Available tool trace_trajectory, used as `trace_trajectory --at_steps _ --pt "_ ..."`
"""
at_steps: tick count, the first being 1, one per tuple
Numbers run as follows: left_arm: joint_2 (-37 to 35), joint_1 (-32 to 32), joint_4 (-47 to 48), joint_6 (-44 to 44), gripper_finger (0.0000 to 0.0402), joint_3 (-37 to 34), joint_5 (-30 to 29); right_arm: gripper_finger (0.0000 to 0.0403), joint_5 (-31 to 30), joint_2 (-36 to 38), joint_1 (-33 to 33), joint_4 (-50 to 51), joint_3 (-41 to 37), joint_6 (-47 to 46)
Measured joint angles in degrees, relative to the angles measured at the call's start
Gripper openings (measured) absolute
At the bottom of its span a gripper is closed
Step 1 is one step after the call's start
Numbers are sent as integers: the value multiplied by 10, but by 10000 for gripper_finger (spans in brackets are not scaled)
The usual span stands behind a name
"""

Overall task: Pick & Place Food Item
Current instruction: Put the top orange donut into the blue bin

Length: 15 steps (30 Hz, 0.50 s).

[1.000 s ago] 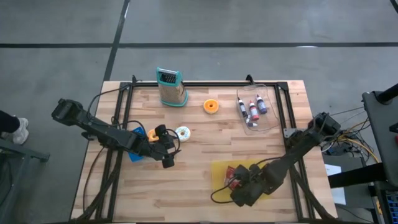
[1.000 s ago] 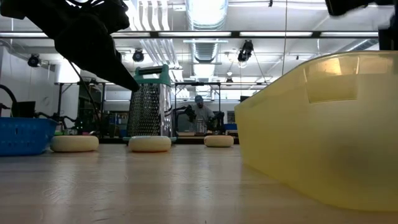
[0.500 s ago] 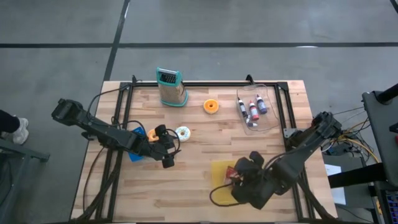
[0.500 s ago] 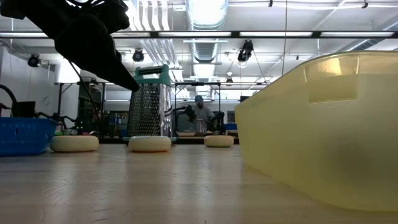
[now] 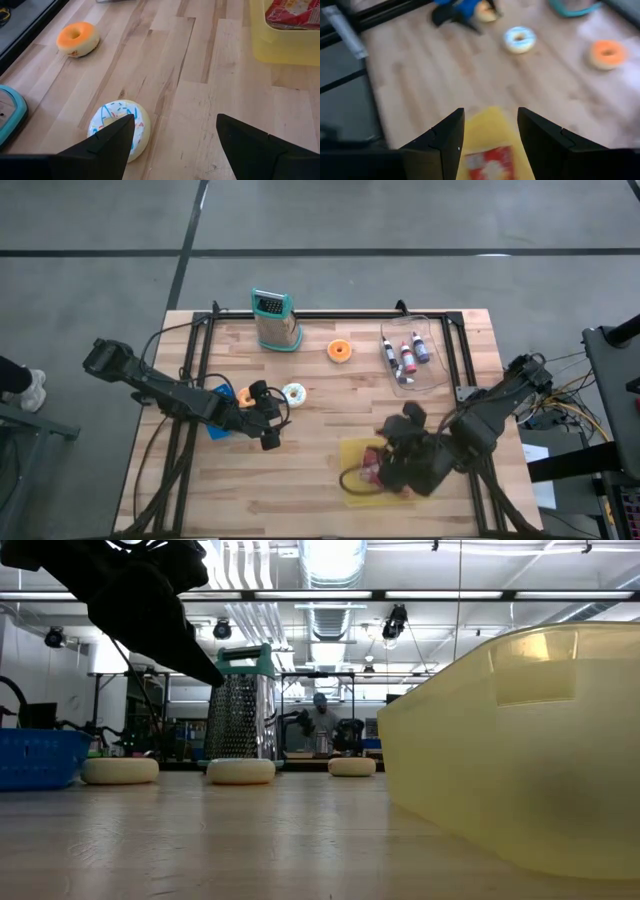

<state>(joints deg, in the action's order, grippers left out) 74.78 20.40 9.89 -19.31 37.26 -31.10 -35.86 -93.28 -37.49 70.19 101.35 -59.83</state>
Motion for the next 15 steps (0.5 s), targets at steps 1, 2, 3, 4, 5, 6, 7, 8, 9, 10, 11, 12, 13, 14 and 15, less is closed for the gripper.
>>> trace_trajectory --at_steps 1,2,3,4,5,6,7,8,9,10,11,12,13,14,15 --pt "0 0 0 0 287 0 0 180 -8 5 9 6 -2 1" --pt "0 0 0 0 287 0 0 180 -15 11 18 9 -6 4" --pt "0 0 0 0 287 0 0 180 -19 17 27 13 -10 9" --pt "0 0 0 0 287 0 0 180 -21 22 38 15 -13 14" --pt "0 0 0 0 287 0 0 180 -22 26 49 14 -14 17" --pt "0 0 0 0 287 0 0 180 -23 32 58 14 -16 22" --pt "0 0 0 0 287 0 0 180 -23 35 68 15 -17 29" --pt "0 0 0 0 287 0 0 180 -23 38 78 14 -19 40" --pt "0 0 0 0 287 0 0 180 -23 41 88 14 -21 52" --pt "0 0 0 0 287 0 0 180 -23 43 96 15 -22 66" --pt "0 0 0 0 287 0 0 180 -21 46 104 14 -23 80" --pt "0 0 0 0 287 0 0 180 -20 48 112 14 -24 93" --pt "0 0 0 0 287 0 0 180 -19 49 119 13 -24 103" --pt "0 0 0 0 287 0 0 180 -19 52 127 12 -25 113" --pt "0 0 0 0 287 0 0 180 -19 52 134 12 -27 121"
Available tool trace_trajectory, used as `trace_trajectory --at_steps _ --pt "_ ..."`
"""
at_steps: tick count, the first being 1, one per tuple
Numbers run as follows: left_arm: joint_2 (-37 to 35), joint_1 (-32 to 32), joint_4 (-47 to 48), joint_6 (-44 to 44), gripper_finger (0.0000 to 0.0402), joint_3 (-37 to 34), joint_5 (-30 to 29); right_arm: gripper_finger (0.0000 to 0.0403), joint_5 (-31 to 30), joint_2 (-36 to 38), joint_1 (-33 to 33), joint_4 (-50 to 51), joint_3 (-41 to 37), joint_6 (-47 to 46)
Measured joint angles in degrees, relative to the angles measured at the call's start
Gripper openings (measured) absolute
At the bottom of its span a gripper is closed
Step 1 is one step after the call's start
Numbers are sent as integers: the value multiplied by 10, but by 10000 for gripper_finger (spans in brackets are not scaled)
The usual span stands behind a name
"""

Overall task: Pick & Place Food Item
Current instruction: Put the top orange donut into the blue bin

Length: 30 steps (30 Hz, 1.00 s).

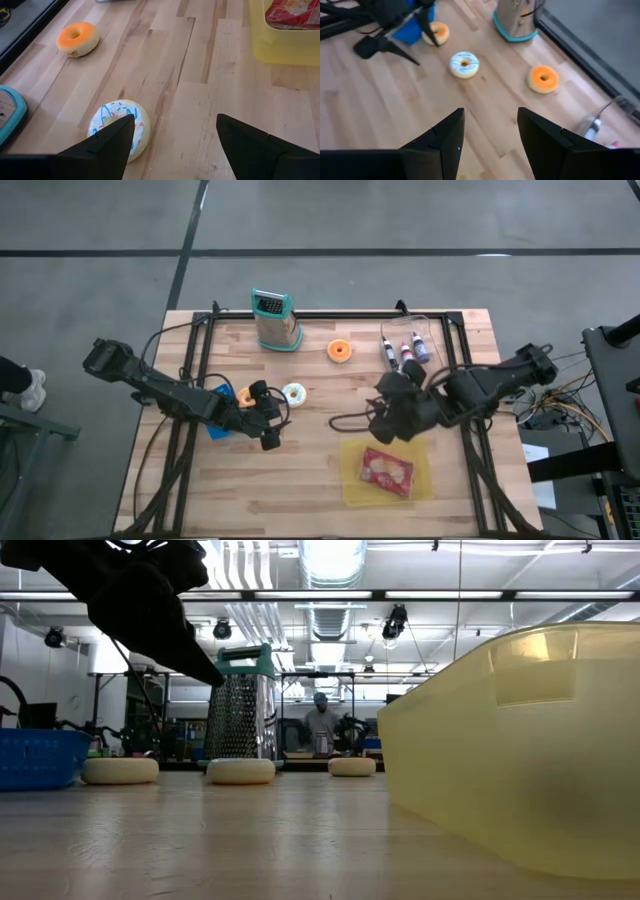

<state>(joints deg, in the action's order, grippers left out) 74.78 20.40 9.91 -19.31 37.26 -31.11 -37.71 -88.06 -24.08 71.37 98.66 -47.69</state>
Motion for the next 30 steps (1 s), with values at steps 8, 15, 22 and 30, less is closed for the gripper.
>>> trace_trajectory --at_steps 8,15,22,30 --pt "0 0 0 0 287 0 0 180 24 0 77 -20 -24 99" --pt "0 0 0 0 287 0 0 180 136 -2 163 -139 -71 251" --pt "0 0 0 0 287 0 0 180 142 -2 223 -167 -111 298" --pt "0 0 0 0 287 0 0 180 196 -2 282 -247 -168 385"
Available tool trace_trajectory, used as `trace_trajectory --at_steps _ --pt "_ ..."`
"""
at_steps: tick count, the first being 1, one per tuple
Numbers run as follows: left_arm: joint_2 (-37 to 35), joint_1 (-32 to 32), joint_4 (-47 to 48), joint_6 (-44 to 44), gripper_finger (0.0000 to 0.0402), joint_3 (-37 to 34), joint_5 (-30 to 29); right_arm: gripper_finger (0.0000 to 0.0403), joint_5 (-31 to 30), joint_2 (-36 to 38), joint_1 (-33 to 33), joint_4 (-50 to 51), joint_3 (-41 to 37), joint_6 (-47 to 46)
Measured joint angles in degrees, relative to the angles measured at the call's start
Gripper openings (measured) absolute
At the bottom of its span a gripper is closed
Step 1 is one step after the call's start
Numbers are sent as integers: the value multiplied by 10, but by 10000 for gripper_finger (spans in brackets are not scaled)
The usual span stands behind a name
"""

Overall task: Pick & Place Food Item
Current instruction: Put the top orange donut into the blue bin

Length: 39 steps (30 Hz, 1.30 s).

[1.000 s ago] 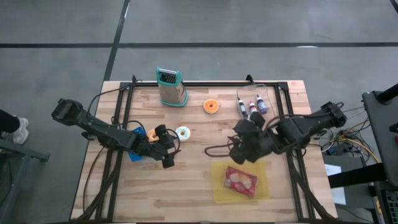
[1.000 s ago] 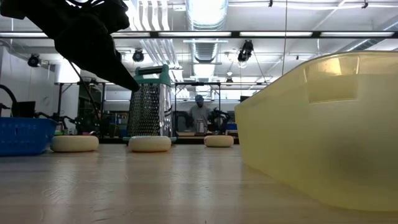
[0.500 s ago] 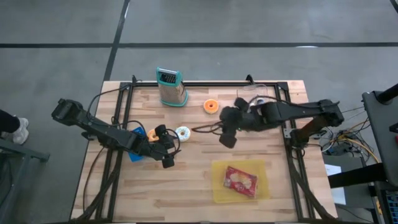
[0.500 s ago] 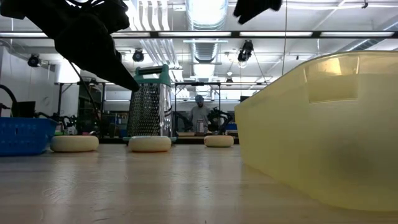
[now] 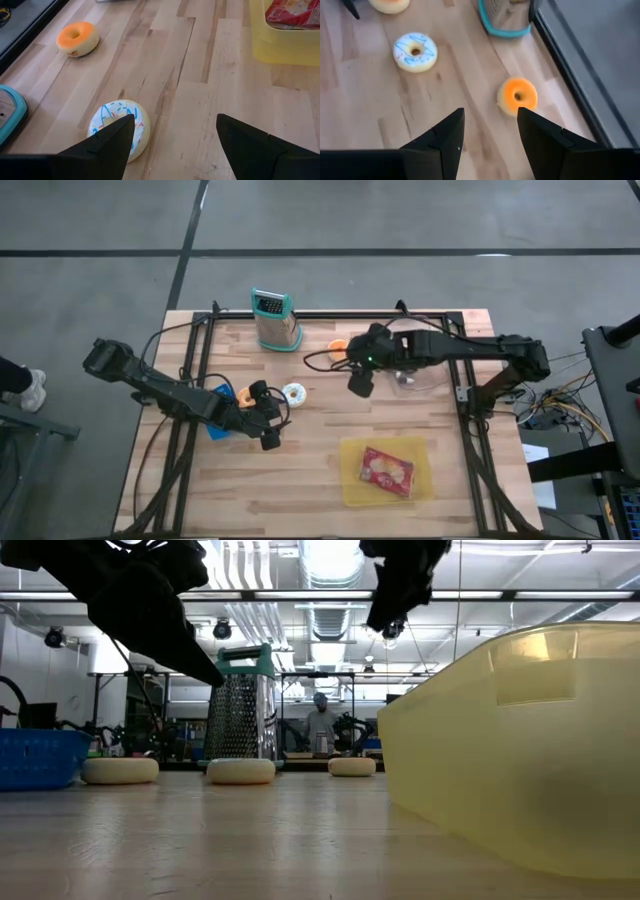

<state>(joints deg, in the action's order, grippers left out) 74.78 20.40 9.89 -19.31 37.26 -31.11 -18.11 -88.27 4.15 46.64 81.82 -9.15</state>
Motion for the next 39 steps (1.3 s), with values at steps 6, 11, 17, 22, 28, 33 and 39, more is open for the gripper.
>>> trace_trajectory --at_steps 6,11,17,22,28,33,39 --pt "0 0 0 0 287 0 0 180 3 0 21 -159 -82 86" --pt "0 0 0 0 287 0 0 180 3 0 32 -226 -143 136" --pt "0 0 0 0 287 0 0 180 7 0 34 -295 -202 93" --pt "0 0 0 0 287 0 0 180 59 0 36 -344 -230 46" --pt "0 0 0 0 287 0 0 180 66 0 41 -383 -246 -22" --pt "0 0 0 0 287 0 0 180 66 -1 62 -388 -238 -27" --pt "0 0 0 0 287 0 0 180 106 -36 104 -384 -205 -25"
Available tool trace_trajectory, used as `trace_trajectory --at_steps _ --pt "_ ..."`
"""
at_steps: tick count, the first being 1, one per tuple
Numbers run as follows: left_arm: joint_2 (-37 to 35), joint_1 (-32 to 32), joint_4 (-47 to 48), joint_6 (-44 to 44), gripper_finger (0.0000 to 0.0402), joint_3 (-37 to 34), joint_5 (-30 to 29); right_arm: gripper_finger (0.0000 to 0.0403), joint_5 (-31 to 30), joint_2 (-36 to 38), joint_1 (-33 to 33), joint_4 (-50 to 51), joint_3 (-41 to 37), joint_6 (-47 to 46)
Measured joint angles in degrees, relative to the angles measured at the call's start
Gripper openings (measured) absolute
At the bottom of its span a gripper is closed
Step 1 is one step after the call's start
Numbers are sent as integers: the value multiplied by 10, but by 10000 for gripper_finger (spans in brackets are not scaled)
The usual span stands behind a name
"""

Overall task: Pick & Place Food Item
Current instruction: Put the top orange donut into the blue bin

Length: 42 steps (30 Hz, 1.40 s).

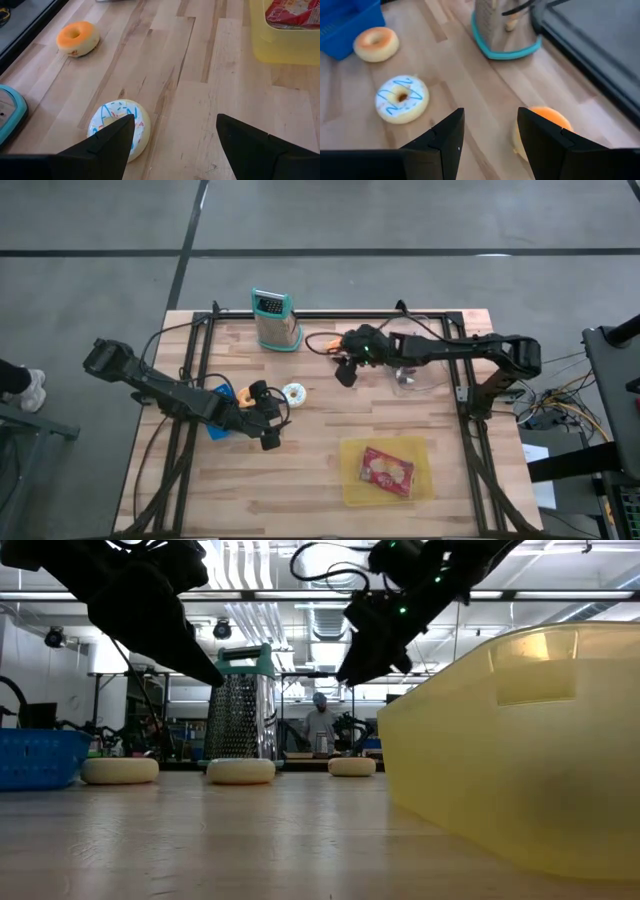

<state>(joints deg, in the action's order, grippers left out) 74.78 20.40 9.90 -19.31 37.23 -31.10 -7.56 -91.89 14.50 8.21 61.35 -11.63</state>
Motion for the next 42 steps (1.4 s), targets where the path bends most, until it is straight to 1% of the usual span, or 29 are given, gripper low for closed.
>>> trace_trajectory --at_steps 3,8,12,16,21,27,31,34,42 --pt "0 0 0 0 287 0 0 180 44 -36 27 19 30 1" --pt "0 0 0 0 287 -1 0 180 46 -93 63 117 97 -13" --pt "0 0 0 0 287 -1 0 180 46 -134 78 199 149 -11" --pt "0 0 0 0 287 -1 0 180 47 -171 79 224 190 -4" --pt "0 0 0 0 287 -1 0 180 65 -225 79 245 239 -4" --pt "0 0 0 0 287 -1 0 180 66 -288 89 337 301 -12" --pt "0 0 0 0 287 -1 0 180 66 -318 98 360 326 -12" --pt "0 0 0 0 287 -1 0 180 67 -330 102 360 332 -12" --pt "0 0 0 0 287 -1 0 172 67 -334 105 359 329 -13"
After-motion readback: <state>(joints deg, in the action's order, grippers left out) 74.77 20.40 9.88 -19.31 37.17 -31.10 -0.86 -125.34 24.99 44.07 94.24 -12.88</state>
